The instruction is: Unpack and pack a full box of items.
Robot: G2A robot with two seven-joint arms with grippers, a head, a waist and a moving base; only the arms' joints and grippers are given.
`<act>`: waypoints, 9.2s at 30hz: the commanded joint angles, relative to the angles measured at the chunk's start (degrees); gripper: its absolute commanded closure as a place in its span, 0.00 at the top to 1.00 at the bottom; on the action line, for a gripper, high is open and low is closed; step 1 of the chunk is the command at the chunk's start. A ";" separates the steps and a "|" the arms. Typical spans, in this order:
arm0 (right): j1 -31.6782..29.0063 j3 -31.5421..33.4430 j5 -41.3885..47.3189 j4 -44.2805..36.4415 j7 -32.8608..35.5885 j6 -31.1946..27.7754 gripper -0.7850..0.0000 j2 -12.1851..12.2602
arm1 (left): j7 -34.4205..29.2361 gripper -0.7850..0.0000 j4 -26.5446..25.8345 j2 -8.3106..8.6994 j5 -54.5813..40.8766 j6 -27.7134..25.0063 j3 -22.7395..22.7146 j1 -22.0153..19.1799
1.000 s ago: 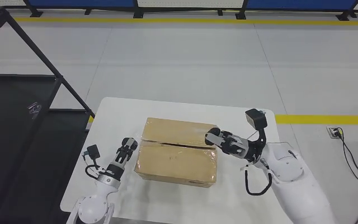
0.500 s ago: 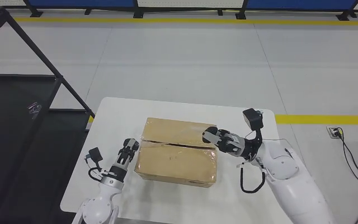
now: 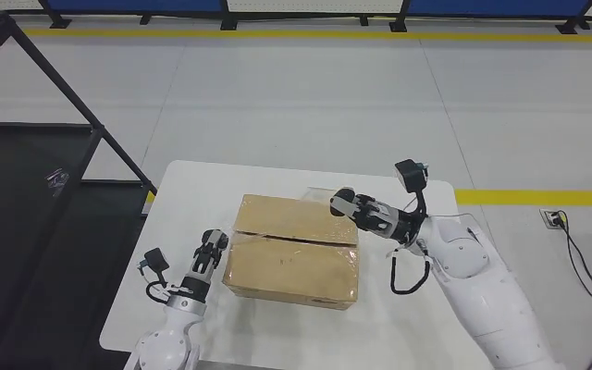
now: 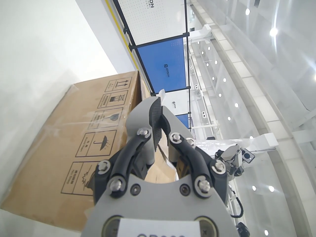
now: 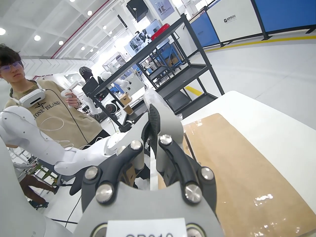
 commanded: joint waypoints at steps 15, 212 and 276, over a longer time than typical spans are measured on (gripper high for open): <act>1.88 -0.92 0.14 4.07 -4.50 -2.29 0.00 -0.57 | 4.05 0.00 0.96 -0.93 -2.20 1.02 0.98 -1.05; -11.24 8.26 8.99 1.47 5.30 7.25 1.00 6.40 | -12.64 1.00 0.61 -1.58 11.19 7.50 2.10 -9.12; -27.05 13.41 -73.84 -25.45 -29.65 8.04 1.00 8.92 | -12.12 1.00 -0.28 -1.67 12.45 8.85 3.72 -9.27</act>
